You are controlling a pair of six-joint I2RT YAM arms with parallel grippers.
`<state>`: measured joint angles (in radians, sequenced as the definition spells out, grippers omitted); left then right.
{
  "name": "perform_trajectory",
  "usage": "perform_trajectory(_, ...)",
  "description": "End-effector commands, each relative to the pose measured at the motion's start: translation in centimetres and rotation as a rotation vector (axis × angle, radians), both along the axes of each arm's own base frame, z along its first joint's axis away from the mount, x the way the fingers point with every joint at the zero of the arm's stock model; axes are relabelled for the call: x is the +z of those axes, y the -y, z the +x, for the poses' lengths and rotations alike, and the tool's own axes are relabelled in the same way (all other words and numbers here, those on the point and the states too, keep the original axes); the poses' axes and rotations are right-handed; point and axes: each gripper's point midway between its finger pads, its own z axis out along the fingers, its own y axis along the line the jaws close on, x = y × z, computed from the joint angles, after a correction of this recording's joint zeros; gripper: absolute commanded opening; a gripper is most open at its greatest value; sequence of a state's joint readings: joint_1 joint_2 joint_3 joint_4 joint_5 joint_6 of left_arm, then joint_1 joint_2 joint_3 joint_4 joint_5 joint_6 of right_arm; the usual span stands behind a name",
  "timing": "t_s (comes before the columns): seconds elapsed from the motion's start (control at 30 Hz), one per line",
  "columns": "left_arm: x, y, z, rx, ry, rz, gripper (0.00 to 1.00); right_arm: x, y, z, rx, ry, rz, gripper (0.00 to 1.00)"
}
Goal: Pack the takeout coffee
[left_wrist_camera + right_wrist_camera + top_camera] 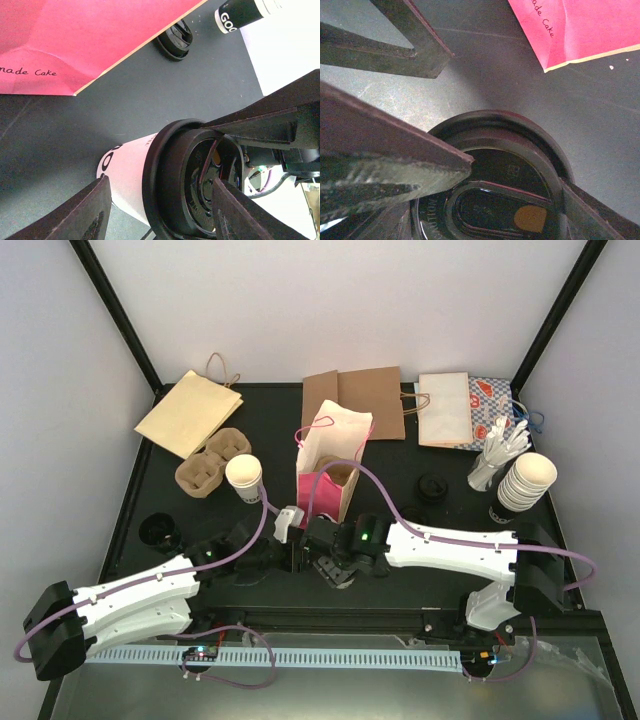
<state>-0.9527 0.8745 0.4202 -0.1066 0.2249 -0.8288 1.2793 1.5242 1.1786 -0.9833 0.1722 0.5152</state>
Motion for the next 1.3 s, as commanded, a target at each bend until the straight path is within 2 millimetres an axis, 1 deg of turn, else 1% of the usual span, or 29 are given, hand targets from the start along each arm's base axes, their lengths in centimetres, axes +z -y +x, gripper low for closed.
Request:
perform_trajectory(0.0, 0.8, -0.1, 0.4, 0.011, 0.030, -0.006, 0.57, -6.8, 6.6, -2.4, -0.012, -0.100, -0.323, 0.59)
perform_trajectory(0.17, 0.9, 0.0, 0.5, 0.010, 0.032, -0.006, 0.57, -7.4, 5.7, -2.5, -0.021, -0.095, -0.229, 0.59)
perform_trajectory(0.23, 0.9, 0.0, 0.5, 0.011, 0.033, -0.006, 0.57, -7.8, 5.4, -2.8, -0.015, -0.106, -0.180, 0.59)
perform_trajectory(0.4, 1.0, 0.0, 0.5, 0.009, 0.031, -0.007, 0.57, -8.9, 4.0, -4.5, 0.008, -0.193, -0.072, 0.59)
perform_trajectory(0.53, 1.0, -0.1, 0.5, 0.011, 0.033, -0.005, 0.57, -9.3, 4.0, -6.0, 0.031, -0.270, -0.047, 0.58)
perform_trajectory(0.63, 1.1, -0.1, 0.5, 0.013, 0.038, -0.004, 0.57, -8.8, 4.4, -6.9, 0.050, -0.315, -0.053, 0.58)
perform_trajectory(0.73, 1.1, -0.1, 0.6, 0.016, 0.042, -0.005, 0.57, -8.3, 5.3, -7.6, 0.056, -0.354, -0.104, 0.58)
perform_trajectory(0.83, 1.3, -0.1, 0.7, 0.018, 0.047, -0.005, 0.57, -7.7, 6.1, -8.0, 0.059, -0.386, -0.162, 0.58)
perform_trajectory(1.03, 1.4, -0.2, 0.8, 0.021, 0.055, 0.000, 0.57, -6.4, 7.1, -8.6, 0.080, -0.418, -0.215, 0.59)
perform_trajectory(1.1, 1.4, -0.3, 0.9, 0.026, 0.057, 0.003, 0.57, -6.4, 7.7, -8.4, 0.073, -0.409, -0.252, 0.59)
perform_trajectory(1.27, 1.7, -0.7, 1.1, 0.041, 0.077, 0.008, 0.57, -6.1, 9.2, -6.0, 0.015, -0.284, -0.377, 0.58)
